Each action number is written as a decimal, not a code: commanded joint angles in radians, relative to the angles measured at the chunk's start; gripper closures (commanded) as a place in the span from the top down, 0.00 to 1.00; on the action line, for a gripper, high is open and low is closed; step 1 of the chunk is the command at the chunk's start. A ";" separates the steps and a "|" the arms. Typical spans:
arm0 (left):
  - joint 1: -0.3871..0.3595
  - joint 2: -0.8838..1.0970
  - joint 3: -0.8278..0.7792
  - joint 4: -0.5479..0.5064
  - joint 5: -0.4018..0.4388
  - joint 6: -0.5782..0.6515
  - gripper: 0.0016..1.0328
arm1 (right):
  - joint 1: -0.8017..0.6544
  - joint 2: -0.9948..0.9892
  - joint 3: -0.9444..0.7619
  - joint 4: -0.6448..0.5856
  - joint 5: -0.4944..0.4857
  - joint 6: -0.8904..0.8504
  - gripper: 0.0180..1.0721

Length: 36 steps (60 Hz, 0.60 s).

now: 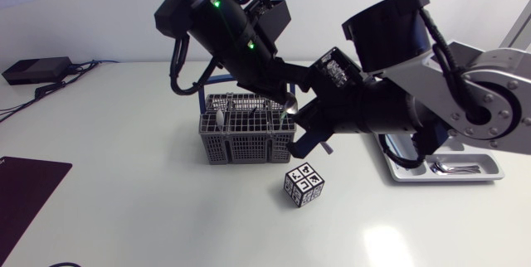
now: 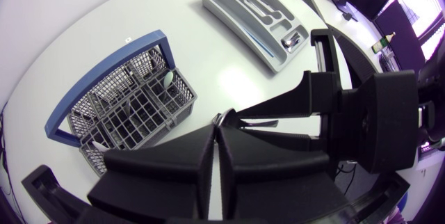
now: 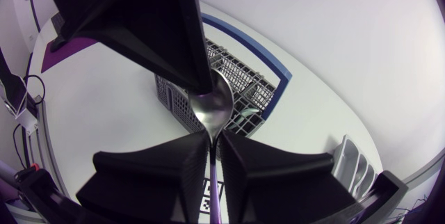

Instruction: Transfer all utensils from the basket to the drawer tray.

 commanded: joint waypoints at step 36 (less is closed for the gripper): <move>0.076 -0.024 0.106 0.026 0.021 -0.020 0.72 | -0.013 -0.036 -0.081 -0.022 -0.060 -0.087 0.05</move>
